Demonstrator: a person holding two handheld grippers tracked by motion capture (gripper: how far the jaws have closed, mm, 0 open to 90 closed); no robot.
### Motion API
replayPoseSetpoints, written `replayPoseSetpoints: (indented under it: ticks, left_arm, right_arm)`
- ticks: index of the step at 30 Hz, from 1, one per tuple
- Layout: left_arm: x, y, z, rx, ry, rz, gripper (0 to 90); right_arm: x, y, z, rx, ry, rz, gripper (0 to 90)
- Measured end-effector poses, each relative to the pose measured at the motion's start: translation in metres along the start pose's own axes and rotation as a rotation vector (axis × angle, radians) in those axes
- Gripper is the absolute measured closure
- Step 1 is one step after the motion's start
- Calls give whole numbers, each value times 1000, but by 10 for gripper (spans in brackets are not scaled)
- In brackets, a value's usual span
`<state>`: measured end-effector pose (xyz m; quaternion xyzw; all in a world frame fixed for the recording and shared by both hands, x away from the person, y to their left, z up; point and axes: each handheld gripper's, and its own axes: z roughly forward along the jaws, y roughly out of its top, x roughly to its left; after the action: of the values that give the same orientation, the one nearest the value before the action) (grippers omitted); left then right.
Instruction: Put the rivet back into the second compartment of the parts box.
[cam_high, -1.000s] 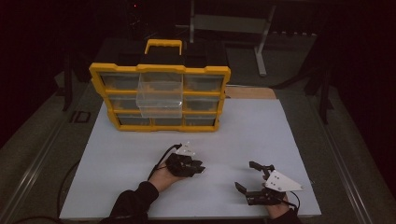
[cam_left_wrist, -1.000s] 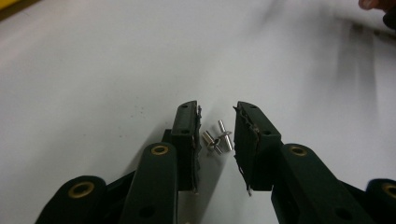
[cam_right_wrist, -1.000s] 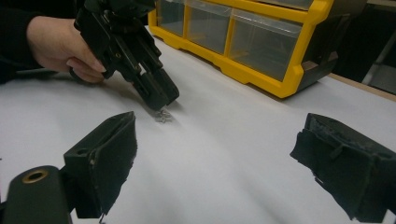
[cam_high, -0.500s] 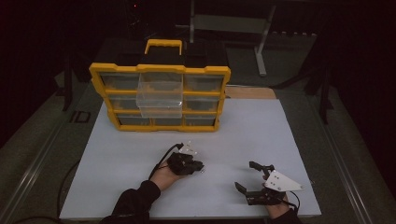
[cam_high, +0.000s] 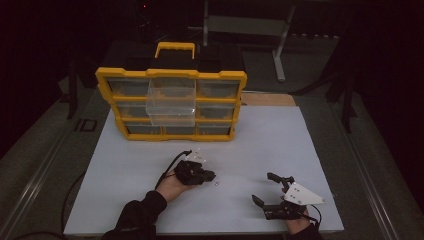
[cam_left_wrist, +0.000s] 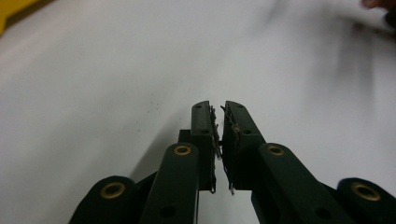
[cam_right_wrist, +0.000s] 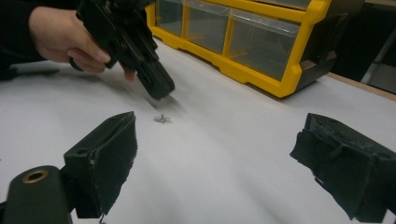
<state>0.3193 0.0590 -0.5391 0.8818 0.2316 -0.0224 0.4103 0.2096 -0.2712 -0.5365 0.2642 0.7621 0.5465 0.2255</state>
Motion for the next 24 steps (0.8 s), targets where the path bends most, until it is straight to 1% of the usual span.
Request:
replayPoseSetpoints:
  ticks: [2, 3, 4, 5, 9, 10, 12, 13, 14, 16, 17, 18, 22, 23, 24]
  left_arm:
    - [0, 2, -7, -10, -9, 5, 818]
    - [0, 2, -7, -10, -9, 5, 818]
    - [-1, 4, -14, -15, -15, 15, 818]
    - [-1, 4, -14, -15, -15, 15, 818]
    - [-4, 12, -34, -32, -8, 31, 818]
    - [-4, 12, -34, -32, -8, 31, 818]
    - [-5, 15, -42, -45, -2, 39, 819]
    - [-7, 17, -47, -47, 1, 54, 818]
    - [-8, 19, -51, -52, 1, 58, 818]
    - [-10, 23, -61, -68, -1, 73, 818]
    - [-11, 26, -70, -79, 0, 84, 818]
    - [-11, 26, -70, -79, 0, 84, 818]
    - [-13, 32, -91, -97, 1, 120, 818]
    - [-14, 33, -96, -106, 2, 123, 818]
    - [-15, 35, -106, -110, 6, 132, 818]
  right_arm:
    - [0, 0, 0, 1, 1, 2, 111]
    - [0, 0, 0, 1, 1, 2, 111]
    - [0, 0, 0, 0, -1, 0, 111]
    - [0, 0, 0, 0, -1, 0, 111]
    - [0, 0, 0, 0, -3, 0, 111]
    - [0, 0, 0, 0, -3, 0, 111]
    - [0, 0, -1, 0, -3, 0, 111]
    - [0, 0, -1, 0, -3, 0, 111]
    - [0, 0, -1, -1, -3, 0, 111]
    - [0, 0, 0, 0, -3, 0, 111]
    - [0, 0, 0, 1, -3, 1, 111]
    - [0, 0, 0, 1, -3, 1, 111]
    - [0, 0, 0, 1, -4, -2, 111]
    - [1, 0, 0, 3, -5, 0, 111]
    - [1, 0, 0, 4, -5, 0, 111]
